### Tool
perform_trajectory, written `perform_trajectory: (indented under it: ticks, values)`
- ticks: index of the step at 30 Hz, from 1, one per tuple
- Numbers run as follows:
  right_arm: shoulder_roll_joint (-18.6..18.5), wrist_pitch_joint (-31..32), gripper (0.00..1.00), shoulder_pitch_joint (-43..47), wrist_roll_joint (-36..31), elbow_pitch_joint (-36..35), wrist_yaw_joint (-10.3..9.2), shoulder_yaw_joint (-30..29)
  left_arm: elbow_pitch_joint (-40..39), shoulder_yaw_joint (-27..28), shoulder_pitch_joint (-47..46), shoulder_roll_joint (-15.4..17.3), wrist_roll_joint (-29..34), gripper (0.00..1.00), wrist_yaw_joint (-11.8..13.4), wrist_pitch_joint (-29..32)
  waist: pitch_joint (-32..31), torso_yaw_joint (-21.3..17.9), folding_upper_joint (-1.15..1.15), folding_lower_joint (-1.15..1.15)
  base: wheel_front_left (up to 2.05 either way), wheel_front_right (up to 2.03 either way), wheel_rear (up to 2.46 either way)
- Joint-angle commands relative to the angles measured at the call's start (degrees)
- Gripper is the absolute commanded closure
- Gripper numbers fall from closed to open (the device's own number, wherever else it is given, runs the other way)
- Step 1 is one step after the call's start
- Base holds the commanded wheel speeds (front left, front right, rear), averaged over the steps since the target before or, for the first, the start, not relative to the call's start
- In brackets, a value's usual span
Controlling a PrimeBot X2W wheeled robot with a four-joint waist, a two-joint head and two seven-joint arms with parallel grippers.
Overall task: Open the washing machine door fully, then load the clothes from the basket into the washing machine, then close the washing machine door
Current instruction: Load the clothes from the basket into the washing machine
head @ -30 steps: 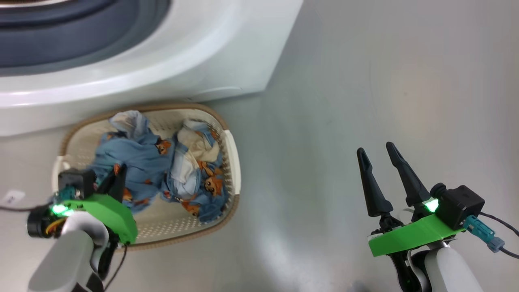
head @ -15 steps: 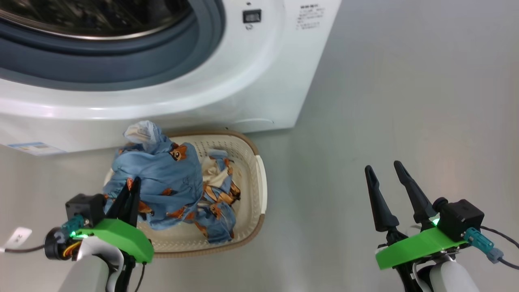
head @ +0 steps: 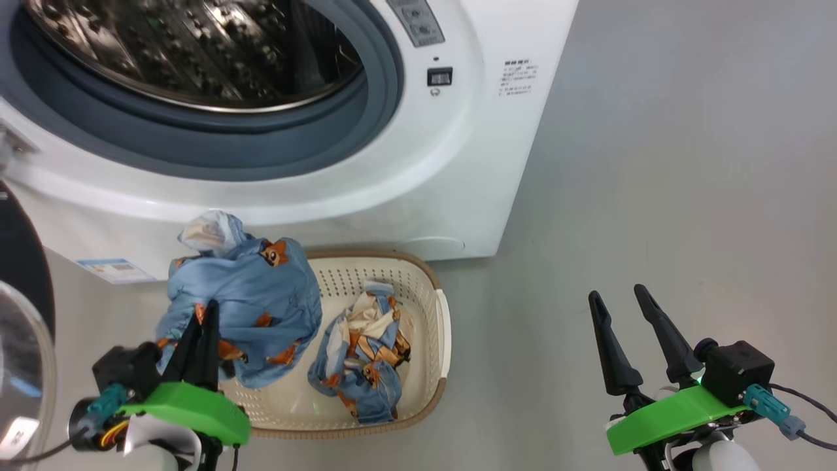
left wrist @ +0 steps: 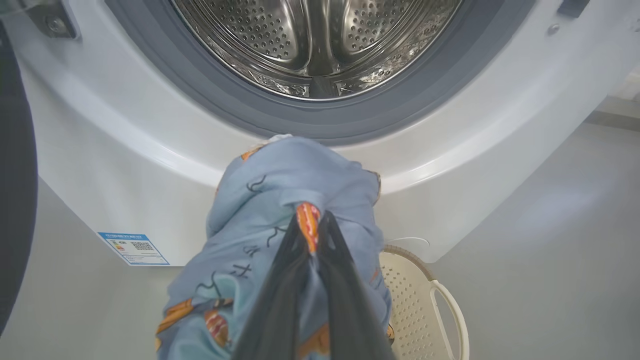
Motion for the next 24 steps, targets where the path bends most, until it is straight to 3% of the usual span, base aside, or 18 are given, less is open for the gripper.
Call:
perform_trajectory:
  ticks: [1, 24]
  values:
    - [-0.06, -0.69, 0.0, 0.48, -0.19, -1.07, 0.52, 1.56, -1.71, 2.25, 0.51, 1.13, 0.67, 1.0, -0.14, -0.77, -1.32, 0.3, 0.0, 0.0, 0.0, 0.0, 0.0]
    - [-0.06, -0.69, 0.0, 4.81, -2.81, -1.63, 0.52, 0.86, -14.88, 7.77, 11.35, -1.41, 4.95, 1.0, -1.02, -0.78, -13.46, -2.68, 0.0, 0.0, 0.0, 0.0, 0.0]
